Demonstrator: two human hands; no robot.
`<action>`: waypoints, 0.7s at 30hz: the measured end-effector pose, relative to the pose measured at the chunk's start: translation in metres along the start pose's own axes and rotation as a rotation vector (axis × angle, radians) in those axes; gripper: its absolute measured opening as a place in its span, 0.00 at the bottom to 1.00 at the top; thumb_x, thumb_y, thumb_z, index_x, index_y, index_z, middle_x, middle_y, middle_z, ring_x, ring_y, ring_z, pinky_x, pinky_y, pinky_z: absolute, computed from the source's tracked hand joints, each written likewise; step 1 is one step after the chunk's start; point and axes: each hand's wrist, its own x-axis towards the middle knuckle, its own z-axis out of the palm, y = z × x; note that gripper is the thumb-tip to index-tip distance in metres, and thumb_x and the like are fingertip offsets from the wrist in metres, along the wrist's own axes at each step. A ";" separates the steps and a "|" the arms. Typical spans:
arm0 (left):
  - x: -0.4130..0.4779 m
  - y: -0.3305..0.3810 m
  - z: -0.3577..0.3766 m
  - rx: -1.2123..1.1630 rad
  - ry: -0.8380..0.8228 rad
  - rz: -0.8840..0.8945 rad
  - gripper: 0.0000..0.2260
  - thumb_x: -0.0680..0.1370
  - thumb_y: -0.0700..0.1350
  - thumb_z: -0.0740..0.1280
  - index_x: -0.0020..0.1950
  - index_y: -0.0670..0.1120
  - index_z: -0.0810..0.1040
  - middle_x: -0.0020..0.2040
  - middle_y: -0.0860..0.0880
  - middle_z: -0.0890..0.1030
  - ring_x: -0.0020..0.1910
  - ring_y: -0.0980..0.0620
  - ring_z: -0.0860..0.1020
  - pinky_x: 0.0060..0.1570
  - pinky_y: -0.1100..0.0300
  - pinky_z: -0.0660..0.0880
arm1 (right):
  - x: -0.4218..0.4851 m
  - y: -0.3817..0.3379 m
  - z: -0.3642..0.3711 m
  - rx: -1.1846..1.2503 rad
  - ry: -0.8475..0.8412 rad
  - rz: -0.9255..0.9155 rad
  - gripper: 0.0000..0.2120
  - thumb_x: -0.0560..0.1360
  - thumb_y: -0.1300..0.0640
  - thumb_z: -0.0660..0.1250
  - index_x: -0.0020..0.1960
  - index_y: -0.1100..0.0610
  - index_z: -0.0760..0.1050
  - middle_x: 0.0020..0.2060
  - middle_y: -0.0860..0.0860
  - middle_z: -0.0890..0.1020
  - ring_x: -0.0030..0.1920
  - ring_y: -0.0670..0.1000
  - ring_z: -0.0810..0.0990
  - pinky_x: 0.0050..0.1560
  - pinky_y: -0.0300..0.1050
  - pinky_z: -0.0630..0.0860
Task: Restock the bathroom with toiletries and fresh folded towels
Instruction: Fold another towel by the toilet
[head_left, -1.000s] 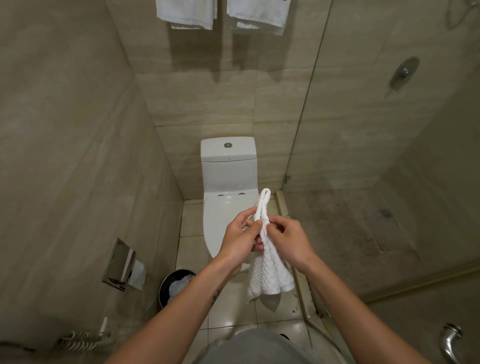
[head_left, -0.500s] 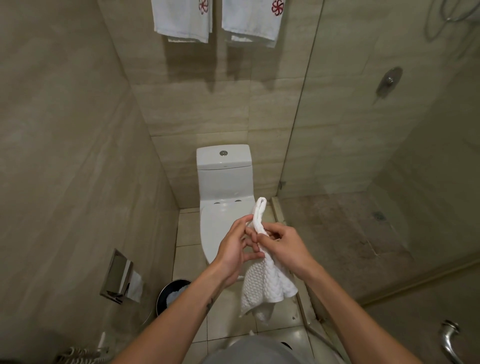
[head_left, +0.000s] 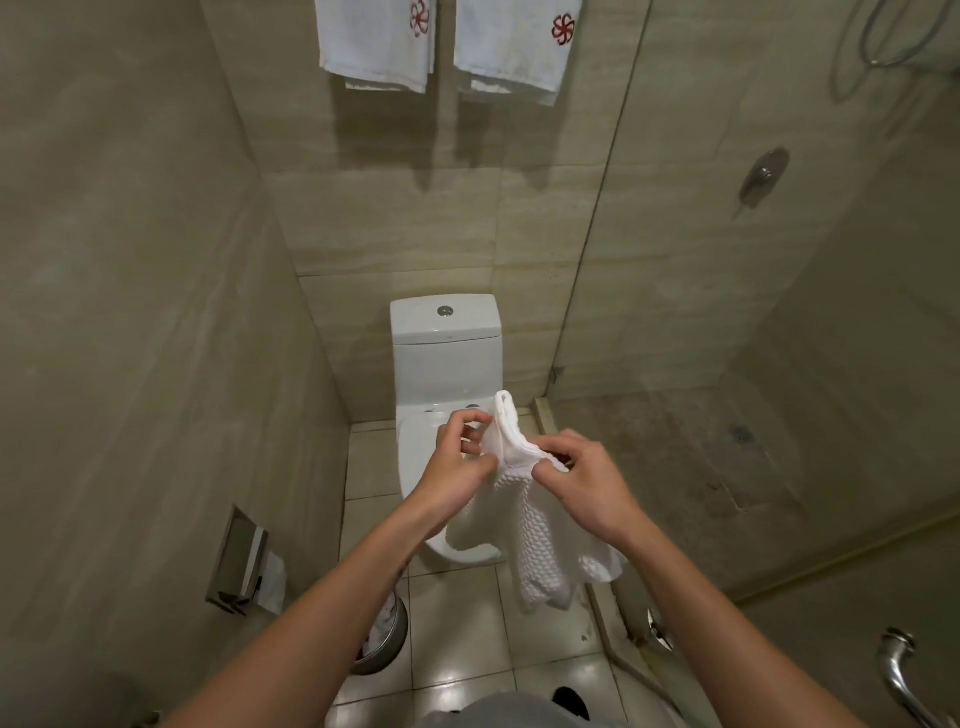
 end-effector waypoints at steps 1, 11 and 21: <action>0.003 0.000 -0.003 0.027 -0.022 0.012 0.23 0.74 0.36 0.68 0.63 0.57 0.69 0.62 0.49 0.71 0.57 0.54 0.73 0.49 0.66 0.75 | 0.001 -0.002 -0.001 -0.018 0.014 -0.002 0.13 0.73 0.64 0.69 0.52 0.50 0.84 0.38 0.44 0.75 0.37 0.39 0.74 0.39 0.30 0.67; 0.031 0.002 -0.018 0.137 -0.206 0.055 0.22 0.71 0.48 0.77 0.62 0.53 0.74 0.54 0.56 0.81 0.52 0.57 0.80 0.49 0.62 0.78 | 0.020 -0.010 -0.030 -0.090 0.083 -0.063 0.14 0.72 0.62 0.70 0.48 0.43 0.82 0.42 0.51 0.78 0.44 0.46 0.78 0.45 0.37 0.72; 0.069 0.016 0.021 0.200 -0.039 0.185 0.11 0.73 0.38 0.72 0.46 0.54 0.77 0.40 0.60 0.81 0.41 0.58 0.78 0.44 0.57 0.72 | 0.076 0.021 -0.061 -0.151 -0.019 -0.147 0.14 0.70 0.58 0.69 0.50 0.41 0.79 0.47 0.43 0.78 0.51 0.44 0.78 0.53 0.38 0.73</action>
